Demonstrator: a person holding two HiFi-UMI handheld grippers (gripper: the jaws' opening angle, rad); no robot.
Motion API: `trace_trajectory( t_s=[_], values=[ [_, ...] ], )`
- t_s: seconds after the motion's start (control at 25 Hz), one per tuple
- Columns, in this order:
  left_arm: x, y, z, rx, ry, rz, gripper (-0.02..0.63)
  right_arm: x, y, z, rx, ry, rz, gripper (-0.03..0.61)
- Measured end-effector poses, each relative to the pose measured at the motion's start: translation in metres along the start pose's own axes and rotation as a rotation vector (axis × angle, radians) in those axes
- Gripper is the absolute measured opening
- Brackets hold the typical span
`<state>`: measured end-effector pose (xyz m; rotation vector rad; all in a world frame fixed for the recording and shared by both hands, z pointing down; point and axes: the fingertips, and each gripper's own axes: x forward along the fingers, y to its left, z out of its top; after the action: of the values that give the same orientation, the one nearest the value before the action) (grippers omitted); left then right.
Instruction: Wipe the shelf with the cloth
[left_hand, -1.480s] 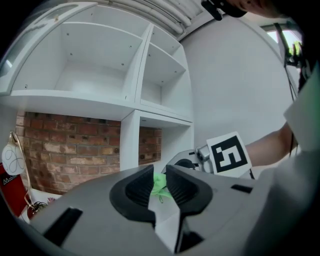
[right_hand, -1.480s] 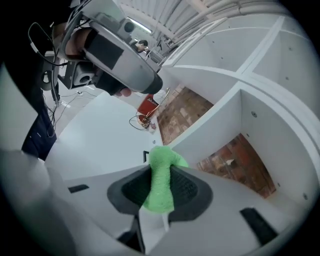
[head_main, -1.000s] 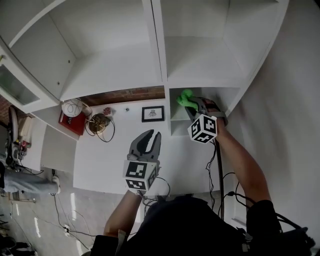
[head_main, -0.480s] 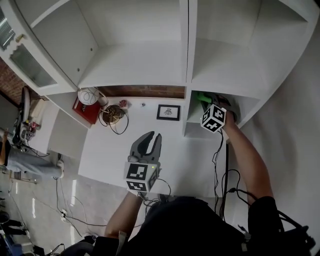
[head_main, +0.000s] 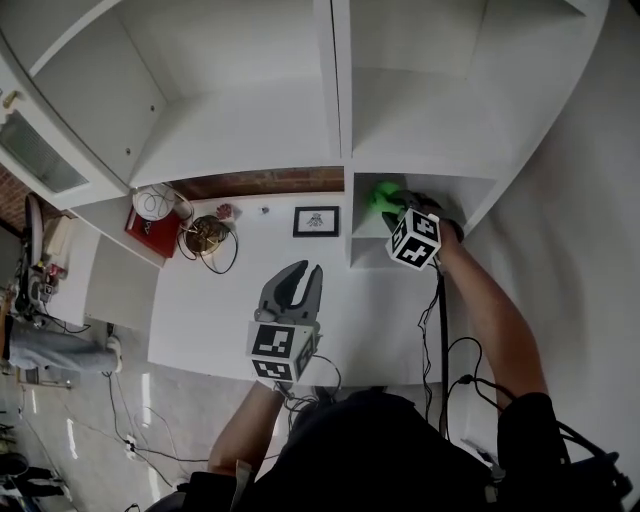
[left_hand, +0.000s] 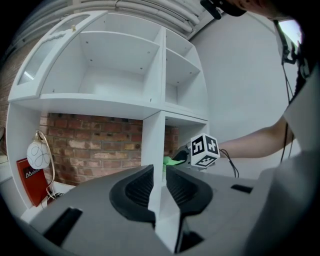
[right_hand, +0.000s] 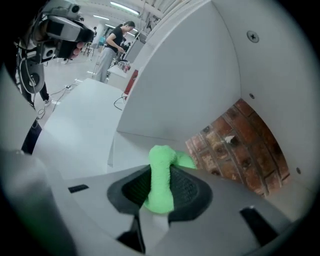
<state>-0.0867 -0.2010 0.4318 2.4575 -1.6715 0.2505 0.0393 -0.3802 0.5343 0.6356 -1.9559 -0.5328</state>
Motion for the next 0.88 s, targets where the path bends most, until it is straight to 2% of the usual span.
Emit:
trace_trajectory(
  t_s=[0.48,0.76,0.88],
  values=[
    [0.037,-0.052,-0.002,0.013,0.011,-0.186,0.077,-0.050,0.049,-0.012,-0.007,-0.007,-0.001,0.095],
    [0.048,-0.067,-0.004,0.011,0.014,-0.251,0.077,-0.076,0.083,-0.015,-0.017,0.016,0.125,0.095],
    [0.050,-0.064,-0.005,0.009,0.013,-0.254,0.077,-0.080,0.088,-0.015,-0.042,0.028,0.129,0.095]
  ],
)
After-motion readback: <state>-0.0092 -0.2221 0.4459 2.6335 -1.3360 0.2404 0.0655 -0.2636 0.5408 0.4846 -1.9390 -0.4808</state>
